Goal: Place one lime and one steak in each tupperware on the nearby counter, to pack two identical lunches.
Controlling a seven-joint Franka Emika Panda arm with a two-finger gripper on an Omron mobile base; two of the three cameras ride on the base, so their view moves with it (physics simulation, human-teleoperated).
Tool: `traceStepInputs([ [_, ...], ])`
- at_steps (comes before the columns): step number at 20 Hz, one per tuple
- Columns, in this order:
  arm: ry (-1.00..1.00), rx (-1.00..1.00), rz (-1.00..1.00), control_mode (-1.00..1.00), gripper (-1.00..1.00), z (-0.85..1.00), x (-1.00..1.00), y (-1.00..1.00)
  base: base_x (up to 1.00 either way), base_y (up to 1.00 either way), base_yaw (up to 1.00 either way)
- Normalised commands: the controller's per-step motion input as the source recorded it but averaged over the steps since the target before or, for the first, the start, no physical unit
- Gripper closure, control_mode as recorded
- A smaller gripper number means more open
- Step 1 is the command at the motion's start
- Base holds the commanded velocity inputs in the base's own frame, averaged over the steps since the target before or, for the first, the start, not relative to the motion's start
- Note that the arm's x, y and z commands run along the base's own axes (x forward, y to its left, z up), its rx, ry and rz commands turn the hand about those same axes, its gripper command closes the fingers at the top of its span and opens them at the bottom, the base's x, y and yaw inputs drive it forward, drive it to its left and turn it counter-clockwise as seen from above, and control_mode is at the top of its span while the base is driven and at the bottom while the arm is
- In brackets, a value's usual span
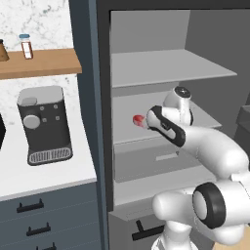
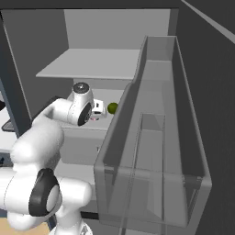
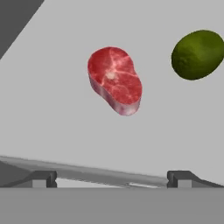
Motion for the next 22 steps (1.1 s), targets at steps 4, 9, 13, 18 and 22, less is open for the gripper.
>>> traceStepInputs([
  [4, 0.01, -0.03, 0.06, -1.0, -1.0, -0.17, 0.48, 0.03, 0.0, 0.0, 0.0],
  [9, 0.01, -0.01, 0.07, -1.0, -1.0, -0.19, 0.44, 0.01, 0.0, 0.0, 0.0],
  [13, 0.0, -0.05, 0.07, -1.0, -1.0, -0.28, 0.34, 0.1, 0.0, 0.0, 0.0],
  [18, 0.0, -0.05, 0.06, -1.0, -1.0, -0.21, 0.3, 0.11, 0.0, 0.0, 0.0],
  [22, 0.0, -0.04, 0.05, -1.0, -1.0, -0.16, 0.27, 0.05, 0.0, 0.0, 0.0],
])
